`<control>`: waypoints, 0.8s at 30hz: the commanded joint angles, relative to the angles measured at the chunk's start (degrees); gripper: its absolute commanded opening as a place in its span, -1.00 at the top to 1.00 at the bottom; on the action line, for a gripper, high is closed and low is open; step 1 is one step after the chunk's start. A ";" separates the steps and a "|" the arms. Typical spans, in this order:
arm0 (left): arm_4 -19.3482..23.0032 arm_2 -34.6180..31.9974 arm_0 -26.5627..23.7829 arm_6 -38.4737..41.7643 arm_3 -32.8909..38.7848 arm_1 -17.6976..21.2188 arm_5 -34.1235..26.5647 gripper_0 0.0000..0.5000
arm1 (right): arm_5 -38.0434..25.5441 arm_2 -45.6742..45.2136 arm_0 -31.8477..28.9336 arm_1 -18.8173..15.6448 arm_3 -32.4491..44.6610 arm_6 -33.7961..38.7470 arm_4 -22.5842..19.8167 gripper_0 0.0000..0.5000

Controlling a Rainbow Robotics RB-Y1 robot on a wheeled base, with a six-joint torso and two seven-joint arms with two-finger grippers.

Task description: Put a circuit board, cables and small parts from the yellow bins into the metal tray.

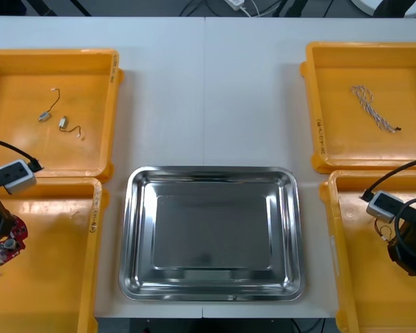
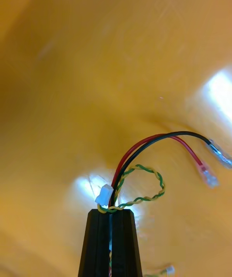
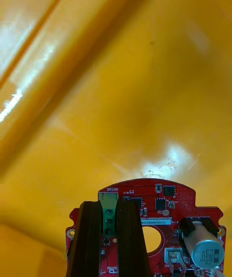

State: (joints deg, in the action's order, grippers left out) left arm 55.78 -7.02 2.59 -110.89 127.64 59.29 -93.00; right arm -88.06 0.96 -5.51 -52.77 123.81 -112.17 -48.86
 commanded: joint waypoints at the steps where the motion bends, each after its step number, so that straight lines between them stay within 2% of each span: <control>1: 1.00 -3.17 -4.17 3.40 3.23 0.47 -4.03 1.00 | -4.66 -4.91 3.49 -1.20 1.87 0.90 -3.26 1.00; 10: 1.35 -4.93 -10.15 6.39 5.78 -3.39 -11.94 1.00 | -15.38 -14.93 7.71 -1.20 3.10 1.60 -10.03 1.00; 16: 0.73 -4.84 -14.19 10.43 7.01 -7.17 -15.90 1.00 | -21.94 -19.07 11.40 -1.20 3.89 2.48 -10.82 1.00; 24: -0.06 -4.23 -17.62 13.77 9.56 -11.57 -17.00 1.00 | -21.94 -21.26 16.06 -1.28 3.89 4.33 -11.17 1.00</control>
State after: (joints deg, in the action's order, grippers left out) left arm 56.50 -10.23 -12.32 -103.24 134.56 49.57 -109.52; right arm -109.69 -17.73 7.57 -52.77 126.22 -110.12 -59.45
